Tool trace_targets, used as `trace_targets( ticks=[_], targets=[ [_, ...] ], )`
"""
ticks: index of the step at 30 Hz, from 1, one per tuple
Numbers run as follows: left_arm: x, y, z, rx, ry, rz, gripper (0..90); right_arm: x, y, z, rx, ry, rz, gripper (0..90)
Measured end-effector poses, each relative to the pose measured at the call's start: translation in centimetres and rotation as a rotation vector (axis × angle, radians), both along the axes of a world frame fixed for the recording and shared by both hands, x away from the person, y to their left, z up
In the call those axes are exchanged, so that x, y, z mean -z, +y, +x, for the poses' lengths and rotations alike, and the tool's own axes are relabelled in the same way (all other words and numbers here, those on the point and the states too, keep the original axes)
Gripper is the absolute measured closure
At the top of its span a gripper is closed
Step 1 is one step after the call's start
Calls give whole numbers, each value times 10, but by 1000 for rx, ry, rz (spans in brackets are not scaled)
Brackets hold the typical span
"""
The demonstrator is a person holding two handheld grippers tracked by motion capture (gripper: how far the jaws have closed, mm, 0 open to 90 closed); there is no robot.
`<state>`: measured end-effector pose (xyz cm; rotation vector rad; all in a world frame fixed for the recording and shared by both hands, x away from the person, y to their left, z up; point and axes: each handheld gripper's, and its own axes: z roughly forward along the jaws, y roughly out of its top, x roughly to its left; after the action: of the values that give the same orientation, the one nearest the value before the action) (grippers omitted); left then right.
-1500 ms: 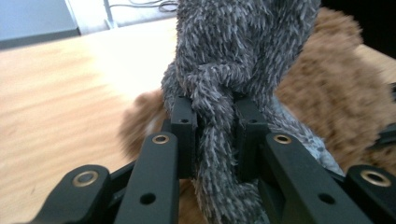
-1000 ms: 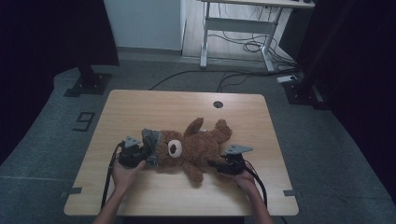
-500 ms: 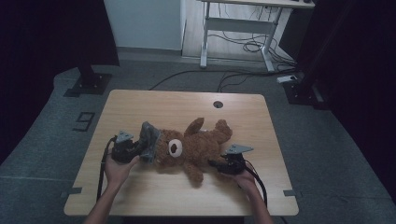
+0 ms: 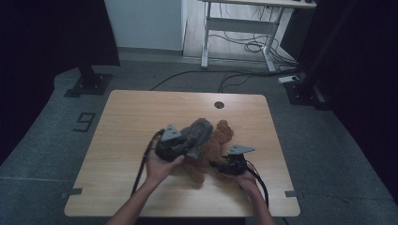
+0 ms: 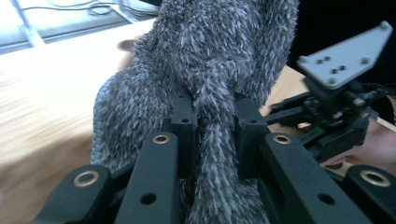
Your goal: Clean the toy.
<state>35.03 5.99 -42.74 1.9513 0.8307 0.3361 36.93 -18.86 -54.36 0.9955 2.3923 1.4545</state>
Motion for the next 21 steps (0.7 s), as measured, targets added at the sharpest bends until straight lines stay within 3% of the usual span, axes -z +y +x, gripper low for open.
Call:
trace_targets(
  ticks=[2,3,4,5,6,7,8,10,13,15,18,21],
  targets=[
    [5,-23,1,25,12,17,737,0,0,0,1,0,0,581],
    [5,-23,1,25,12,17,737,0,0,0,1,0,0,581],
    [11,-42,2,45,22,38,737,0,0,0,1,1,0,581],
    [11,-42,2,45,22,38,737,0,0,0,1,1,0,581],
    [19,-56,3,55,25,80,737,0,-1,0,0,3,1,581],
    [19,-56,3,55,25,80,737,0,-1,0,0,3,1,581],
    [29,-63,4,45,17,129,737,0,-1,-1,1,5,3,580],
    [34,-64,5,42,20,143,737,0,-1,-1,5,7,1,580],
    [41,-56,7,32,32,112,740,0,0,-1,3,5,0,580],
    [39,-50,6,21,27,118,742,0,0,0,3,2,-1,580],
    [32,-37,3,-26,-20,158,744,0,0,0,5,3,2,580],
    [29,-28,3,-55,-34,164,745,1,-1,0,6,8,7,580]
  ],
)
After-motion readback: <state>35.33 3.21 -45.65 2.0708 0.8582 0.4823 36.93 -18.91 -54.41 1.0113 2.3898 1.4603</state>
